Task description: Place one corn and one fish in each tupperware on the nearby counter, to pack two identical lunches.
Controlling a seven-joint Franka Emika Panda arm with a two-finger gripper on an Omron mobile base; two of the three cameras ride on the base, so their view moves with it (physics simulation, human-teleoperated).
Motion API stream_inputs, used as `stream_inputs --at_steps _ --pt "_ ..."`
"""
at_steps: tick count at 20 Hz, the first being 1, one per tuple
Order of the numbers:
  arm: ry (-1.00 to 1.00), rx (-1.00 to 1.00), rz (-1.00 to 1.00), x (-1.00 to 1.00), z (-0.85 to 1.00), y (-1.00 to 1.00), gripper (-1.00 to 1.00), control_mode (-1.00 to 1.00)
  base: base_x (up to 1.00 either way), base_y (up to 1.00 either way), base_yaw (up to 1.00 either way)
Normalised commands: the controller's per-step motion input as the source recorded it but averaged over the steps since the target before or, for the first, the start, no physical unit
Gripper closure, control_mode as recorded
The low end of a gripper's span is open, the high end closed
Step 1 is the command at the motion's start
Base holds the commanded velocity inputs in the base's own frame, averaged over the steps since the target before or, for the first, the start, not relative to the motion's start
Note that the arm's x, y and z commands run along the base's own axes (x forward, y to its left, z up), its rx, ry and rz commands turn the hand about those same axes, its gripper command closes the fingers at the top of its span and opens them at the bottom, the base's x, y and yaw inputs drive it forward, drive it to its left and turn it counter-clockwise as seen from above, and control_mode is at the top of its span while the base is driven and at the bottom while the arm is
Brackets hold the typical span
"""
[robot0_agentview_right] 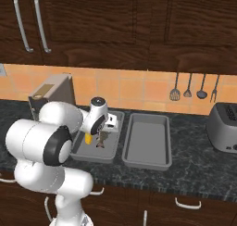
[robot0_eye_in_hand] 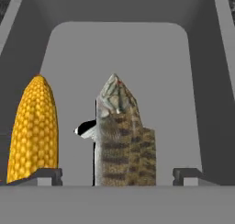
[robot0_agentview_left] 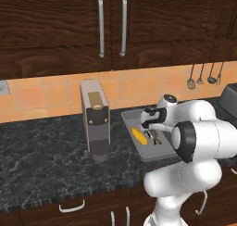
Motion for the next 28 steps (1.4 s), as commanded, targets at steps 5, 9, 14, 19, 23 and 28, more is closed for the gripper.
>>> stream_inputs --at_steps 5,9,14,19,23,28 --pt "-0.09 0.0 -0.02 -0.66 0.61 0.0 -1.0 -1.0 0.0 0.0 0.0" --pt "0.0 0.0 0.0 -0.79 0.76 0.0 -1.0 -1.0 0.0 0.0 0.0" --pt "0.0 0.0 -0.01 -0.84 0.68 0.0 -1.0 -1.0 0.0 0.0 0.0" --pt "-0.01 0.0 -0.03 -0.74 0.73 0.07 -1.0 -1.0 0.0 0.0 0.0" --pt "-0.01 0.0 -0.04 -0.72 0.7 0.02 -1.0 -1.0 0.0 0.0 0.0" --pt "0.0 0.0 -0.04 -0.63 0.6 0.04 -1.0 -1.0 0.0 0.0 0.0"
